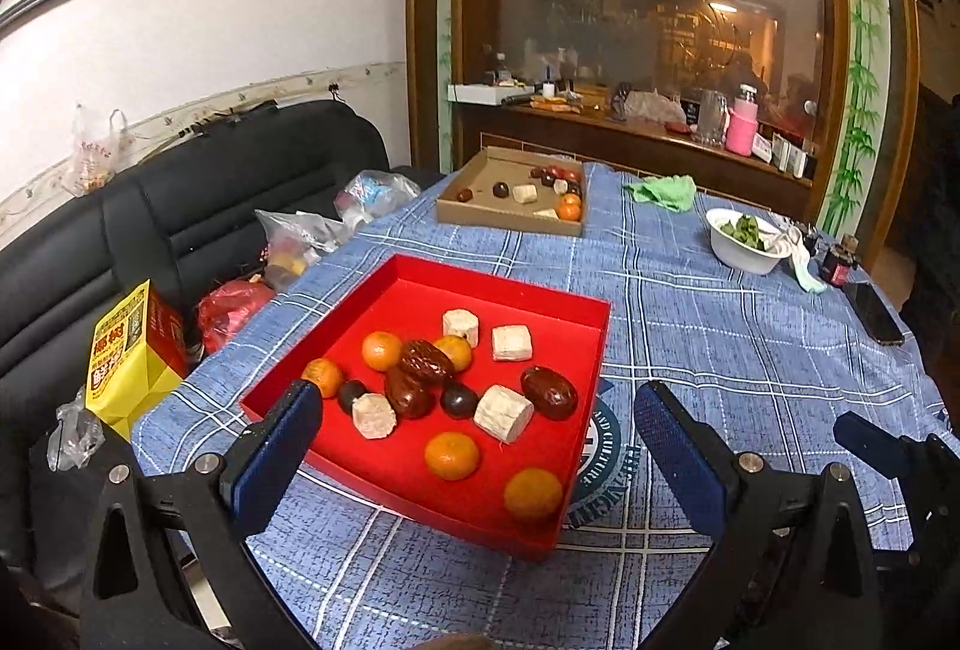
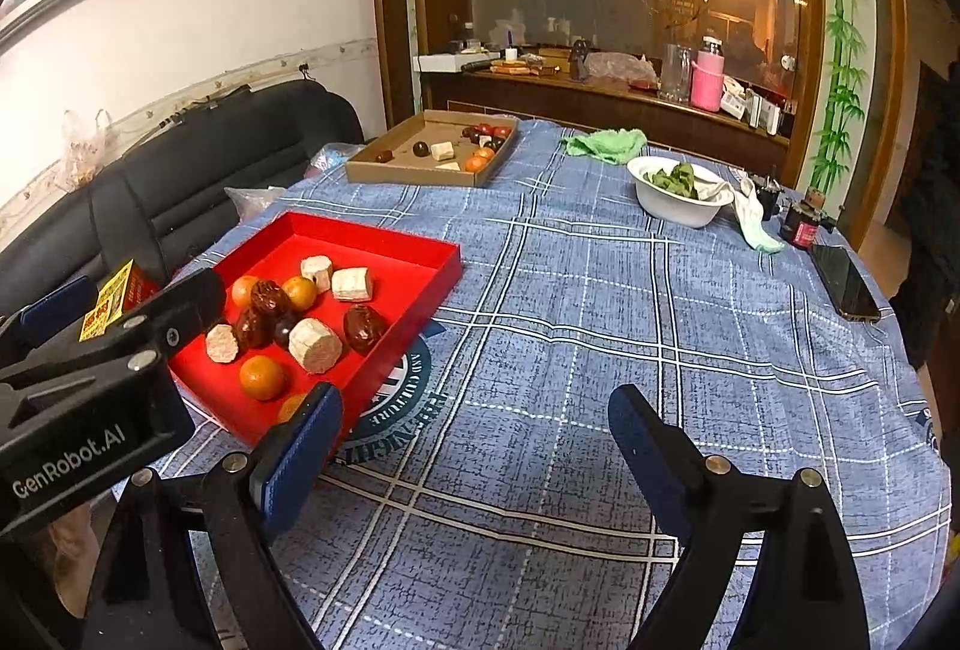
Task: Organize fruits
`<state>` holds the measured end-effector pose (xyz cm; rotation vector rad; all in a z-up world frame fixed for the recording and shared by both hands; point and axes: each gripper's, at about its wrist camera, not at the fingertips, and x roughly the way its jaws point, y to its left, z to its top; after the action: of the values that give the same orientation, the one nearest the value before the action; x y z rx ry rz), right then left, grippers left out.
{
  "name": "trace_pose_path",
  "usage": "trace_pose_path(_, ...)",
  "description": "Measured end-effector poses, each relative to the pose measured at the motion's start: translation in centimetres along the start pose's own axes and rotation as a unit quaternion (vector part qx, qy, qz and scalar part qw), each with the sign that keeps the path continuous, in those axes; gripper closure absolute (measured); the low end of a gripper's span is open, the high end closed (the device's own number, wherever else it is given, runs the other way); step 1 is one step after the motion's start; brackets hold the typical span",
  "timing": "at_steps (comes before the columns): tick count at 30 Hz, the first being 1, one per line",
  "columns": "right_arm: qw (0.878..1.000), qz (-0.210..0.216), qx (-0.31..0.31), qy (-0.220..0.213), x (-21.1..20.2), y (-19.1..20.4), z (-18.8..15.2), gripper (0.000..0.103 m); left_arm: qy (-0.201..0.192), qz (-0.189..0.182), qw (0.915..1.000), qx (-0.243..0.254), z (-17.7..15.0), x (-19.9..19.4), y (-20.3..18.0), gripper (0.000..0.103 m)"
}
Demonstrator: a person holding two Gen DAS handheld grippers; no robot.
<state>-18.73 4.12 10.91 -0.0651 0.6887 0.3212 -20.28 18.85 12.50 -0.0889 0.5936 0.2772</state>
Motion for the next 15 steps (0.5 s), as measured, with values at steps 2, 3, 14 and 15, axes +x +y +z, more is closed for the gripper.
trace_pose_path(2, 1.000, 0.000, 0.001, 0.004, 0.5, -0.1, 0.0, 0.010, 0.005, -0.001, 1.0000, 0.002, 0.0, 0.4, -0.1, 0.000)
trace_pose_path(3, 1.000, 0.000, 0.002, 0.006, 0.7, -0.1, 0.0, 0.010, 0.008, -0.001, 1.0000, 0.002, -0.1, 0.7, -0.2, 0.000)
trace_pose_path(14, 1.000, -0.001, 0.011, 0.026, 2.7, -0.9, -0.2, 0.010, 0.036, -0.006, 0.9993, 0.003, -0.4, 2.9, -0.5, 0.000)
trace_pose_path(15, 1.000, -0.001, 0.011, 0.027, 2.8, -0.9, -0.2, 0.010, 0.039, -0.006, 0.9992, 0.004, -0.4, 3.0, -0.6, 0.000)
